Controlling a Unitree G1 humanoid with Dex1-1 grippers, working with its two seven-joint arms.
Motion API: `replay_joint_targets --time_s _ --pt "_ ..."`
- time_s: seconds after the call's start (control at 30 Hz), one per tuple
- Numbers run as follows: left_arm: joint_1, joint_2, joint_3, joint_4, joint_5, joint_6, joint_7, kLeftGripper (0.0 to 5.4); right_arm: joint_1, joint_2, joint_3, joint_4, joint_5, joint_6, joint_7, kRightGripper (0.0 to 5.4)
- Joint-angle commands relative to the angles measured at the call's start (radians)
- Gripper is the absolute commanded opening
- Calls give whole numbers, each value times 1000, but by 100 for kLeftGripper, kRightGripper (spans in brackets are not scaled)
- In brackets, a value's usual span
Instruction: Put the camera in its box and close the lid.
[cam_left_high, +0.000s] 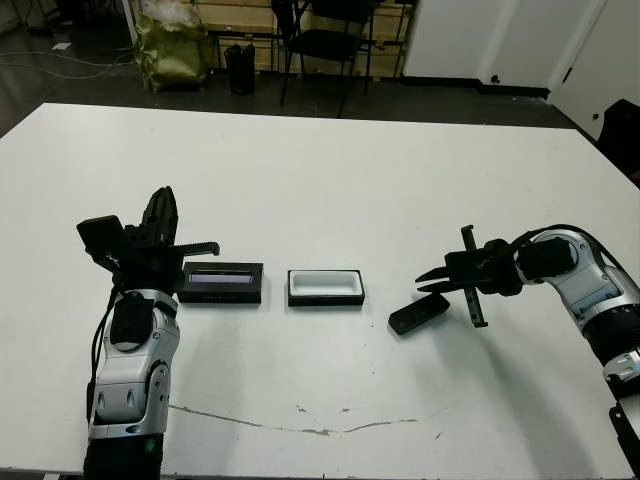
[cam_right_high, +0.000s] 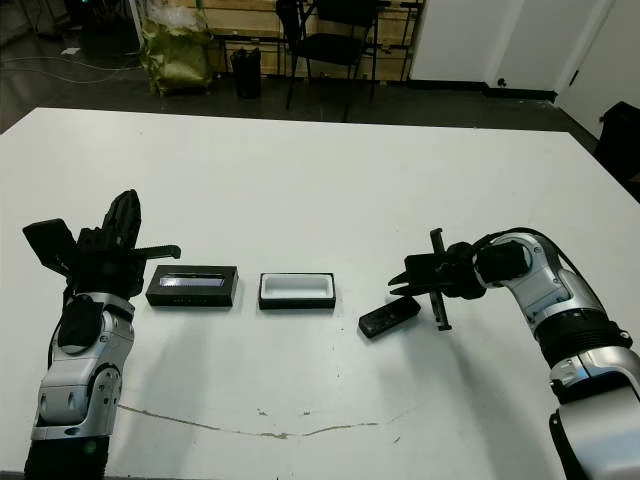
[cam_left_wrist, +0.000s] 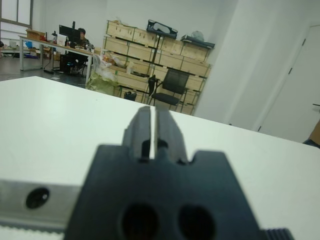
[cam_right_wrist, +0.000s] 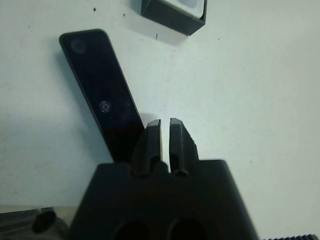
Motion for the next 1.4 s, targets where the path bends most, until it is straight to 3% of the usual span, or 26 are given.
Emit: replay_joint_targets --time_s 0.03,0.3,0.5,0.6,0.7,0.8,0.93,1.17,1.27,1.4 --pt "17 0 -4 3 9 16 5 0 24 -24 1 -22 -11 50 16 1" --pt "16 1 1 11 3 3 -6 0 98 -56 -11 -83 -18 63 -20 1" --pt "14 -2 3 14 3 2 -3 0 88 -44 -6 80 -35 -76 -67 1" --pt "12 1 7 26 -2 -11 -14 0 80 -42 0 165 -50 -190 -109 1" --pt "12 2 8 27 -3 -13 -19 0 75 -59 8 174 -75 -282 -151 1" --pt "11 -1 7 24 0 -9 -13 0 73 -86 17 109 -83 -289 -132 1" --pt "11 -6 10 25 -8 -14 -15 0 94 -118 21 6 -73 -237 -86 1" --pt "13 -1 3 12 10 2 -2 0 212 -177 -42 -353 -7 144 -3 1" --pt "11 2 2 16 15 -4 -3 0 242 -191 -54 -439 16 259 29 1" --pt "9 -3 5 9 9 7 2 0 277 -192 -76 -442 62 300 38 1"
